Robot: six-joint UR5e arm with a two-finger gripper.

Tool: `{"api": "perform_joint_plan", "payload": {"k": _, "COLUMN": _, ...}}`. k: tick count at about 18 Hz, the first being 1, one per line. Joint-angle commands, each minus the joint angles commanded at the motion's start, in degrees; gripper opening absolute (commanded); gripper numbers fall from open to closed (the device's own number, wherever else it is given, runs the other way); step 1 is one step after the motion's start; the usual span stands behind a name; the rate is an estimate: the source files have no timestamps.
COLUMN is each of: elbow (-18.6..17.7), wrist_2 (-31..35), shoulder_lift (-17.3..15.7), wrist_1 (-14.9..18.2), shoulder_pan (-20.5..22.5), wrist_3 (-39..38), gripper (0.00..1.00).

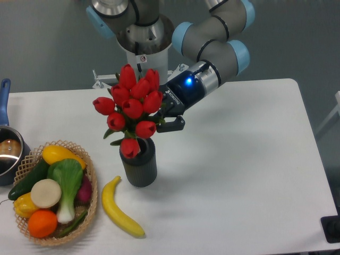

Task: Insert the flowers into the vase
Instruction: 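Push the tulip stems down deeper into the black vase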

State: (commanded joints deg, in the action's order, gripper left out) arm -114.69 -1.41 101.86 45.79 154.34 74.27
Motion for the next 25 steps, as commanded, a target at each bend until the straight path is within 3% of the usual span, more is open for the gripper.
{"api": "perform_joint_plan", "payload": {"k": 8, "elbow": -1.32, "wrist_2": 0.27, "shoulder_lift": 1.23, "wrist_1": -0.09, "shoulder_pan": 0.0, "wrist_3": 0.09, "gripper": 0.34}}
{"api": "perform_joint_plan", "payload": {"k": 16, "elbow": -1.32, "wrist_2": 0.35, "shoulder_lift": 5.09, "wrist_1": -0.09, "shoulder_pan": 0.17, "wrist_3": 3.87, "gripper": 0.34}}
{"api": "perform_joint_plan", "payload": {"k": 25, "elbow": -3.34, "wrist_2": 2.99, "shoulder_lift": 4.92, "wrist_1": -0.17, "shoulder_pan": 0.88, "wrist_3": 4.22, "gripper": 0.34}}
